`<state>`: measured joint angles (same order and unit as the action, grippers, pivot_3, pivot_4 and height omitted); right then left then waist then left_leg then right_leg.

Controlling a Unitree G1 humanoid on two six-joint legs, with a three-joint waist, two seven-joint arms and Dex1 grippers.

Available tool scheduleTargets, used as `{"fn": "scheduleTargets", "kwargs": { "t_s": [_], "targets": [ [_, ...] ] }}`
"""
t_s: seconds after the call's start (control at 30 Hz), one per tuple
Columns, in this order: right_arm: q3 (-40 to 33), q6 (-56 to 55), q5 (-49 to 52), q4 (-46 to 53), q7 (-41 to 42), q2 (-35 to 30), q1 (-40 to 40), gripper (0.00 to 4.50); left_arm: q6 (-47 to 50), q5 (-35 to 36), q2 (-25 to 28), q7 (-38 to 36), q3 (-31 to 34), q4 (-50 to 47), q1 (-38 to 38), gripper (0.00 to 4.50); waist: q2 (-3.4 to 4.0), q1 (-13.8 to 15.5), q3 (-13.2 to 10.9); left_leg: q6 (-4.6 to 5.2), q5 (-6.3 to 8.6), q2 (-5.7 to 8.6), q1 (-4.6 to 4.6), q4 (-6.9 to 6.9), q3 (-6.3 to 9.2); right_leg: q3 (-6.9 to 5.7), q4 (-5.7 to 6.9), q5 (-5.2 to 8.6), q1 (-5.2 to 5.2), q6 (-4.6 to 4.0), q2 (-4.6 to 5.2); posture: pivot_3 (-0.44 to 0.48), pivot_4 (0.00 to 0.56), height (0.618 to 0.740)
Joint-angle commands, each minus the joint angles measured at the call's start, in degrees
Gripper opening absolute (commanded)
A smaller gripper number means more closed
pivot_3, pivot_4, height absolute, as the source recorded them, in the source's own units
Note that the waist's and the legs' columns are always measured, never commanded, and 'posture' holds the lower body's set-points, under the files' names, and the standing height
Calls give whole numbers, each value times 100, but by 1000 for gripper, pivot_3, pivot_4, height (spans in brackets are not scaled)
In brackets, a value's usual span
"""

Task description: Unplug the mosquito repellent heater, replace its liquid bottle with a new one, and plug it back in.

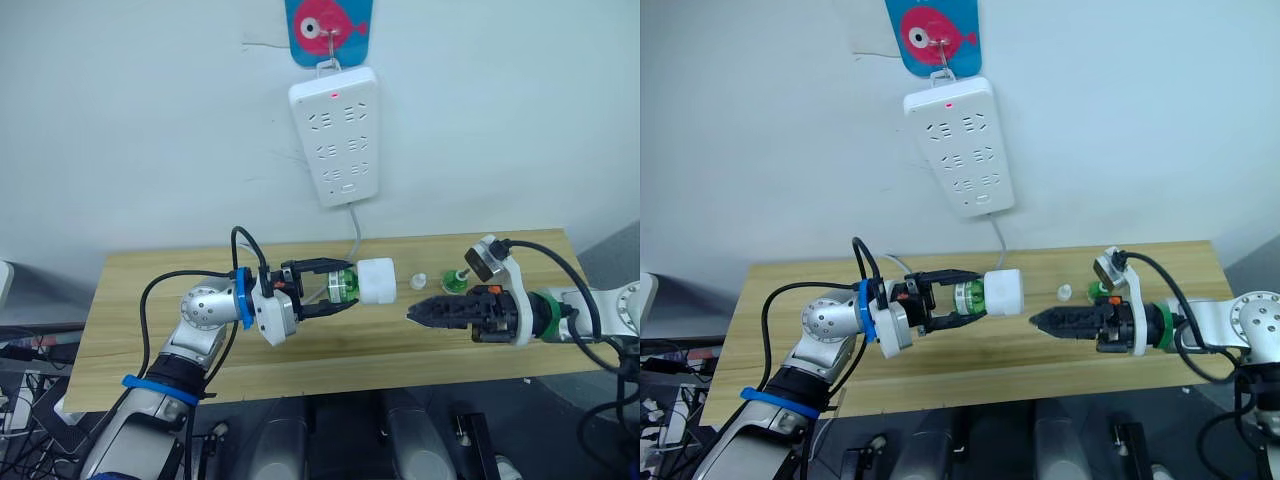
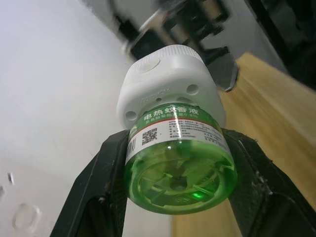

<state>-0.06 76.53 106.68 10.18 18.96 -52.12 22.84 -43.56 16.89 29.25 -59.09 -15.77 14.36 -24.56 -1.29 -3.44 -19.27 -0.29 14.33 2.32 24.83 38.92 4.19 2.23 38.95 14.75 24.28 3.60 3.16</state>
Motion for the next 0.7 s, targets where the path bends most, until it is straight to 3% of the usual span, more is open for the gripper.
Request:
{"fn": "scheduleTargets", "kwargs": {
  "t_s": [0.03, 0.1, 0.23, 0.7],
  "targets": [
    [-85, -1637, -2954, 1511, 1899, -563, -309, 4461, 2290, 1292, 176, -73, 8, -1135, 277, 2257, 2, -14, 1, 0, 0, 0, 0, 0, 2, -2, 3, 0, 2, 1, -1, -53, 301, 740],
    [11, -2780, -4167, 1611, 2816, -683, -568, 4461, 2862, 1532, 254, -196, 90, -1515, 406, 2257, 2, -10, 1, -1, 0, -2, -1, 1, 10, -14, -2, 2, -2, 3, -11, -60, 302, 740],
    [7, -3652, -5101, 1522, 3549, -473, -703, 4461, 3232, 1584, 276, -449, 236, -1854, 559, 2257, 2, -1, 1, -2, -1, 2, -3, 1, 0, -8, -1, 2, -2, 3, -11, -63, 301, 740],
    [-34, -3599, -5391, 1684, 3937, 76, -520, 4461, 3155, 1359, 4, -1047, 475, -2051, 698, 2257, 2, 15, 1, -2, -1, 0, -4, 0, 2, -5, -2, 1, -4, 0, -2, -75, 305, 740]
  ]
}}
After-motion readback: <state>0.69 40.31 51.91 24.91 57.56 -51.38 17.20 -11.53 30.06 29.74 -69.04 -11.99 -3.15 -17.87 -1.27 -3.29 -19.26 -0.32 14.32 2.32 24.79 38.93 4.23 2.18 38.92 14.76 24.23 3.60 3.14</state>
